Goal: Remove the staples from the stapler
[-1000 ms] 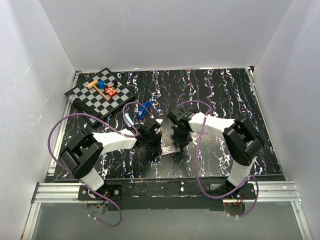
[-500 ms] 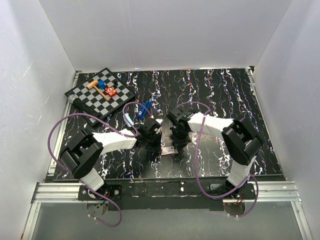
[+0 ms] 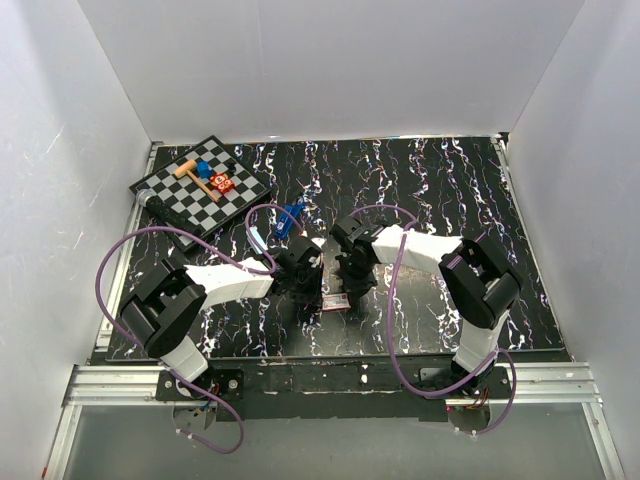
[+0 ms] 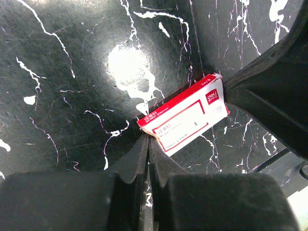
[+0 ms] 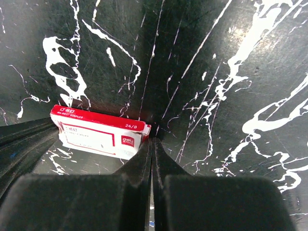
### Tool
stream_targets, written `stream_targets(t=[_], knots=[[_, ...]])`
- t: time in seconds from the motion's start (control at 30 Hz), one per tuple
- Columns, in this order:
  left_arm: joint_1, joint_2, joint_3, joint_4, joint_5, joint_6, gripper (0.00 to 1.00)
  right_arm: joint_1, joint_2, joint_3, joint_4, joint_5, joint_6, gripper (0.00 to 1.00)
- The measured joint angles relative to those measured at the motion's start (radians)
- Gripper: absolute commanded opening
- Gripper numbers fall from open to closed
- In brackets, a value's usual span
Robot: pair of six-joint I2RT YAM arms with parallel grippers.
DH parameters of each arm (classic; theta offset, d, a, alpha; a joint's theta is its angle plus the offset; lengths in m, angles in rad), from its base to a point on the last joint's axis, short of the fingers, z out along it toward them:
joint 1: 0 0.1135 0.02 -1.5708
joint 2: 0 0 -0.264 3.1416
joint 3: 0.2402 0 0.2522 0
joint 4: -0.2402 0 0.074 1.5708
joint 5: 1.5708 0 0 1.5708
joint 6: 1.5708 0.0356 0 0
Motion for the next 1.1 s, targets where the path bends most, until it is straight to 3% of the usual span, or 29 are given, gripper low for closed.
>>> stream_targets(t=[0.33,0.5,0.57,0.67,0.73,1.07,1.1], knots=[[0.001,-0.009,0.0,-0.006,-0.002,0.007,0.0,0.005,0.013,0.026,-0.01,0.019,0.001,0.01],[0.001,-0.055,0.003,-0.038,-0.022,0.02,0.0,0.008,-0.008,0.032,-0.032,0.09,-0.002,0.23],[0.001,-0.079,0.01,-0.055,-0.037,0.025,0.01,0.008,-0.036,0.032,-0.047,0.122,-0.003,0.4],[0.001,-0.119,0.017,-0.073,-0.058,0.03,0.14,0.008,-0.084,0.032,-0.058,0.154,-0.001,0.69],[0.001,-0.158,0.017,-0.085,-0.073,0.031,0.23,0.009,-0.11,0.032,-0.061,0.165,0.0,0.79],[0.001,-0.453,0.027,-0.184,-0.181,0.021,0.64,0.06,-0.157,0.032,-0.063,0.166,-0.002,0.89],[0.001,-0.474,0.032,-0.195,-0.19,0.022,0.75,0.072,-0.154,0.038,-0.067,0.166,-0.002,0.89]])
